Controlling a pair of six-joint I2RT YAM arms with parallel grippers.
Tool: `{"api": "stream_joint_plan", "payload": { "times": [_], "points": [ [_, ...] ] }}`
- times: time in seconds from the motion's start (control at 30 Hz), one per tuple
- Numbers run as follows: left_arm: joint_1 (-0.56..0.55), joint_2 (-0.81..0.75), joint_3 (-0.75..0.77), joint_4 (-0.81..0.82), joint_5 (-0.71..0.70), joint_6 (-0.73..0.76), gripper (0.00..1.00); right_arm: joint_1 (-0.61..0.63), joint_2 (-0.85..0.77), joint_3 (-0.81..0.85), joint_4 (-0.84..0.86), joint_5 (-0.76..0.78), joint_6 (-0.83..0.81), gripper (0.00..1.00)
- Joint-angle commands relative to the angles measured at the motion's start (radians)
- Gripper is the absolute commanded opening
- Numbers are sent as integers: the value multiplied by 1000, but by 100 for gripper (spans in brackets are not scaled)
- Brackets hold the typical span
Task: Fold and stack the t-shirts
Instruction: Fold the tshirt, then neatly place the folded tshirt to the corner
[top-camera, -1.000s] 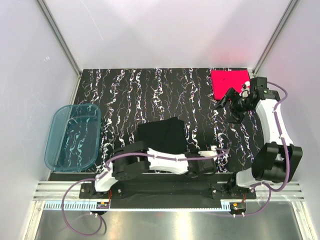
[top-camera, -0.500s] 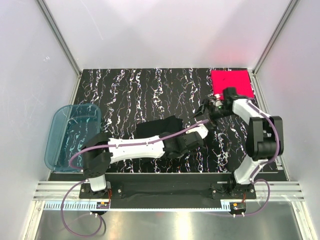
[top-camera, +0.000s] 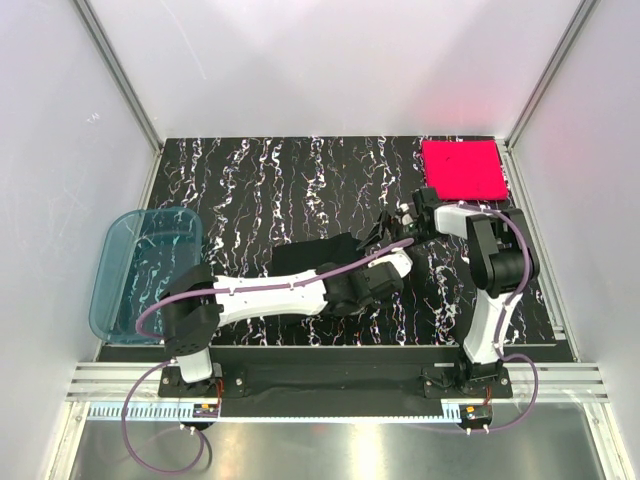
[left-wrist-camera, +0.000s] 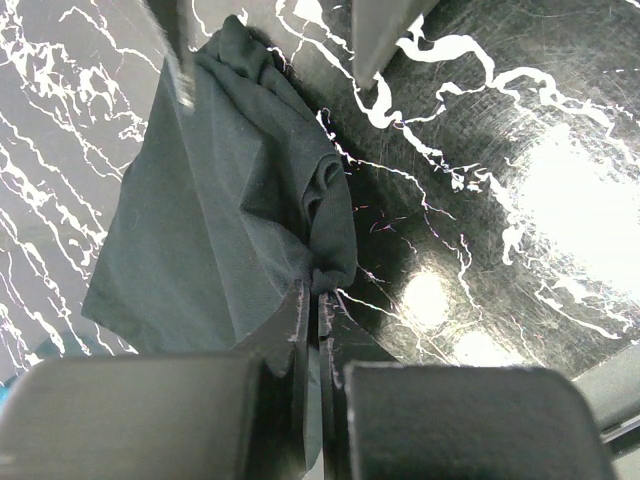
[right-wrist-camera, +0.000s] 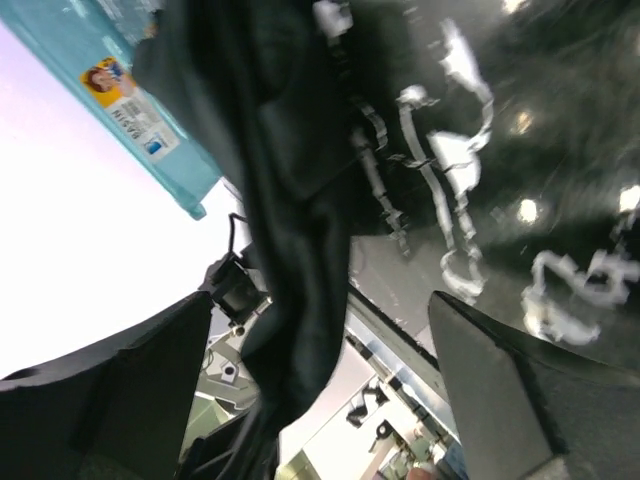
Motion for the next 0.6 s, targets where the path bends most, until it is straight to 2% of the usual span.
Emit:
{"api": "stream_joint_plan", "payload": {
  "times": [0.0,0.1,0.3,0.43,0.47,0.57],
  "points": [
    [7,-64,6,10,-1,-6,0,25,42,-2,62,-14,2,94],
    [7,-72,5,7,-6,-6,0,48,82,29,79,0,-10,92],
    [9,-86,-3,6,-4,-1,0,79,171,107,130,11,25,81],
    [9,-92,-11,10,-4,-3,0,97,220,220,61,41,-10,72],
    [7,-95,-17,12,-3,-4,0,100,237,236,39,44,-13,65],
    [9,-102,-25,21,3,-9,0,114,259,276,28,41,-22,54]
  ]
}}
